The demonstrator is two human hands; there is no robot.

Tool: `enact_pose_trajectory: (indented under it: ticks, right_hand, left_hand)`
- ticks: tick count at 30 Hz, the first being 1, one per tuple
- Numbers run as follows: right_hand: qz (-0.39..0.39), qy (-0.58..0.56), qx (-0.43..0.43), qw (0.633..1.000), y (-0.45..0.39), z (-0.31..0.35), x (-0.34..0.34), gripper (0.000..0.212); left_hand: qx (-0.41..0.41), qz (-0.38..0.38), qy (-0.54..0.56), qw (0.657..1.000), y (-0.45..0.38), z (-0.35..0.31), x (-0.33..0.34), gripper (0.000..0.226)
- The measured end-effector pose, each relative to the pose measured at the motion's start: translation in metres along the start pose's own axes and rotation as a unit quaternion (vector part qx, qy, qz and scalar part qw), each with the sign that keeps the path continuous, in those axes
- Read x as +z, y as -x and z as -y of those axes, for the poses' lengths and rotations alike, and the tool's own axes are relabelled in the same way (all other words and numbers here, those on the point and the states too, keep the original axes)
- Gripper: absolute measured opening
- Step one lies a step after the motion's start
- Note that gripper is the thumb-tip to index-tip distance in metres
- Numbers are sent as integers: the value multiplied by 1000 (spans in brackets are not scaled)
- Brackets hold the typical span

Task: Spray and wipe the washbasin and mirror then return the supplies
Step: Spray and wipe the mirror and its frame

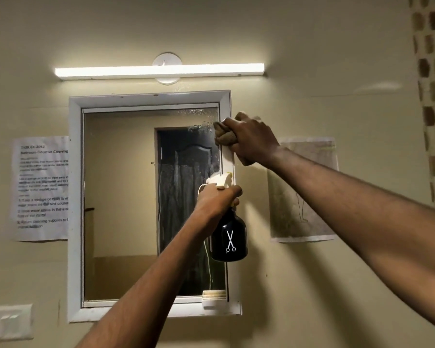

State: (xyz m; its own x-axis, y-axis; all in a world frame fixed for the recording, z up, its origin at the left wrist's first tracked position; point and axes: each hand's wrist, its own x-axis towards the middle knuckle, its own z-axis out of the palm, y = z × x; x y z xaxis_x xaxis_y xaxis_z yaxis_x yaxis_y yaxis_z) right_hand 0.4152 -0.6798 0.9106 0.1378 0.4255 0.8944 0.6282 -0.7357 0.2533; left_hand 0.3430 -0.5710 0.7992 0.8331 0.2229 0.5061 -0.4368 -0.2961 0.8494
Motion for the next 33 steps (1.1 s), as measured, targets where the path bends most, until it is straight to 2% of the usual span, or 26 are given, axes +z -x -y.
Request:
enact_pose_trajectory:
  ticks: [4,8,14,19,22,24,26,29,33]
  right_hand:
    - [18,-23,-39,999,54,6,20,36]
    - [60,-15,-44,997,51,3,17,38]
    - [29,-13,-1,999,17,1,7,39]
    - [27,-33,-17,999,59,8,21,38]
    - [71,-15,-50,996,90,13,30,46]
    - [83,-3,-53,995,81,10,26,46]
    - [65,-12,-32,997,58,9,18,40]
    - [27,-32,12,999,32,8,10,38]
    - [10,-28,27,999,34,12,16,44]
  left_hand:
    - [-25,-23,10,999,11,12,-1,13]
    - [10,11,-13,1000,19,20,-2,21]
    - [26,20,-7,999,18,24,2,16]
    - [-5,-17,18,1000,19,29,-2,16]
    - [-13,10,34,999,24,33,-5,21]
    - [-1,31,26,999,28,33,-6,20]
    - [9,39,33,999,29,32,-6,14]
    - [15,38,23,999,29,34,-3,16]
    - [-16,-29,-9,999,25,39,-7,18]
